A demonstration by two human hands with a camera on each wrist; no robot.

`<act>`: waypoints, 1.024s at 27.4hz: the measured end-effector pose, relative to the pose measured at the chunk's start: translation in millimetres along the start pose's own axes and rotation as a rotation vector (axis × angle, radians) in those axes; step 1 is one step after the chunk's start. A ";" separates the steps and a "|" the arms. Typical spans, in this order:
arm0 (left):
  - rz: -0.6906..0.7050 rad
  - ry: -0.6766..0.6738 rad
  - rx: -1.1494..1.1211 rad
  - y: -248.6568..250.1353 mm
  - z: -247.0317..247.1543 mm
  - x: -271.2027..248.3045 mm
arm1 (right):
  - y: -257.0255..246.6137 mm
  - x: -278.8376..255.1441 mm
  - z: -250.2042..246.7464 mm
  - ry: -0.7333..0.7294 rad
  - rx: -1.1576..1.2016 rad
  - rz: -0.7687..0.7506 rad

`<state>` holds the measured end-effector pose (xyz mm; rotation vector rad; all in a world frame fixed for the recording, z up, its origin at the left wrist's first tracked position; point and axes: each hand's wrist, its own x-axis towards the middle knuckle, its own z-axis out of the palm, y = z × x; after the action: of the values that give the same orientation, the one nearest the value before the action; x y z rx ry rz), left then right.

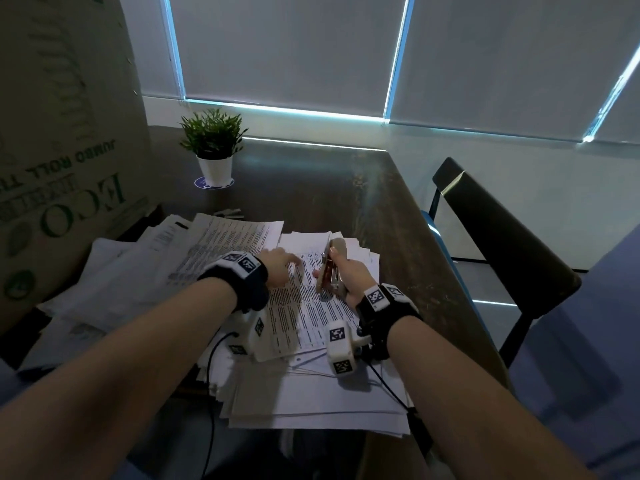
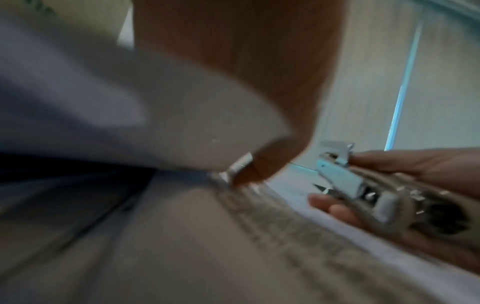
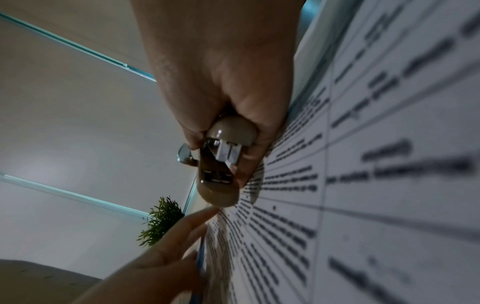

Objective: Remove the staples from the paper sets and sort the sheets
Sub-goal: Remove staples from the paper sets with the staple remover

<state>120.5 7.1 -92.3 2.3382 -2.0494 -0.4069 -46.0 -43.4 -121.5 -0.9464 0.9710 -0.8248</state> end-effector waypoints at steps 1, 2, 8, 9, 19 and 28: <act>-0.051 -0.001 0.014 -5.8 2.7 2.0 | -0.1 0.1 -0.7 -0.009 0.017 0.001; -0.100 -0.007 0.003 -15.1 3.9 0.6 | 0.6 1.5 -1.6 -0.020 0.028 0.004; -0.191 0.012 -0.040 -44.6 -4.8 -9.0 | 0.2 1.5 -0.1 0.023 -0.081 -0.032; -0.202 0.061 -0.060 -42.4 -5.5 -5.6 | 0.0 4.3 -0.3 0.084 -0.264 -0.076; -0.357 0.381 -0.522 -31.7 -10.7 -5.5 | -28.7 -5.7 -24.9 0.127 -1.120 -0.175; -0.181 0.080 -0.862 -2.8 -26.9 -21.3 | -63.0 -19.1 -49.2 0.214 -1.266 -0.149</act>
<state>126.1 23.8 -62.8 1.9242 -1.2338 -0.9462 -107.5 -62.8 -70.7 -2.0427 1.6619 -0.3539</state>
